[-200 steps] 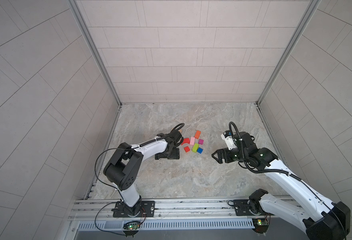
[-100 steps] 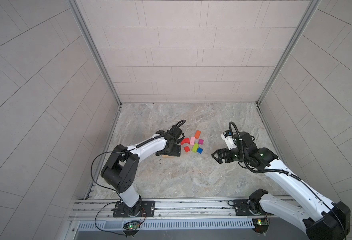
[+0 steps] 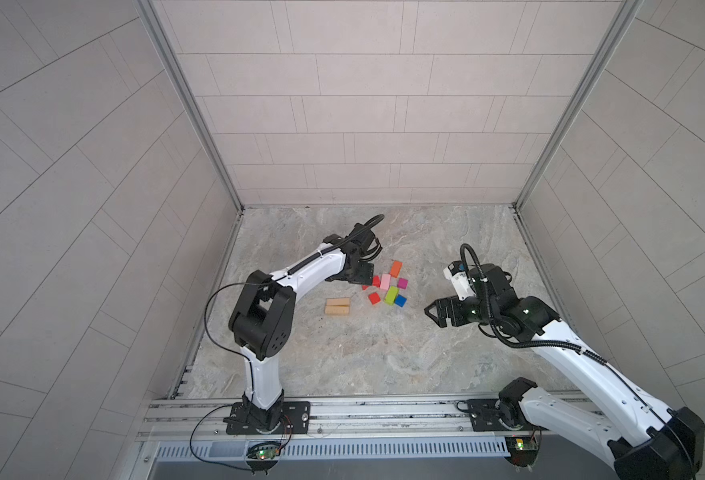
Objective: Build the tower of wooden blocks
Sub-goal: 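Move the left gripper to the wooden bar farther from the robot and grasp it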
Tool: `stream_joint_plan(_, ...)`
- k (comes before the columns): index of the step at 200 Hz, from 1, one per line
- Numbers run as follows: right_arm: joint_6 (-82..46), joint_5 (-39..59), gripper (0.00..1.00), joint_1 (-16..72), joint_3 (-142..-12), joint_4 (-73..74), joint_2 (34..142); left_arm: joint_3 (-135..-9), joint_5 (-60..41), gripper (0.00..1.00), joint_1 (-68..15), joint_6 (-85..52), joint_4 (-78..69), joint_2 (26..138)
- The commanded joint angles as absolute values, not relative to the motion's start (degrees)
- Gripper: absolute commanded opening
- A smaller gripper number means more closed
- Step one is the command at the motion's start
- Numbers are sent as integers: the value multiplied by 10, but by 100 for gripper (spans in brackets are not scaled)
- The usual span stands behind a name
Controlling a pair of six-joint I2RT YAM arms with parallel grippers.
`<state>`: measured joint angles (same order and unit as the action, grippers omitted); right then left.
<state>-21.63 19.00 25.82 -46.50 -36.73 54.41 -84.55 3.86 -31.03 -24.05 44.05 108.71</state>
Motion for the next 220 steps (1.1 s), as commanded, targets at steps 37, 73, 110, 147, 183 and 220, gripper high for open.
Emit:
stream_joint_plan(37,-215,185,99,258,-479,-378,535,-962,38,100,-280,-186,456,1177)
stream_joint_plan(73,-213,189,99,258,-486,-383,542,-1002,-2,100,-267,-162,428,1218)
stream_joint_plan(110,-210,188,99,258,-493,-391,537,-1032,-2,100,-260,-142,418,1250)
stream_joint_plan(147,-210,184,99,258,-492,-399,531,-1056,24,100,-255,-125,423,1279)
stream_joint_plan(183,-204,180,99,258,-496,-407,531,-1069,32,100,-249,-119,414,1297)
stream_joint_plan(220,-195,174,99,258,-505,-416,535,-1071,31,100,-243,-118,403,1309)
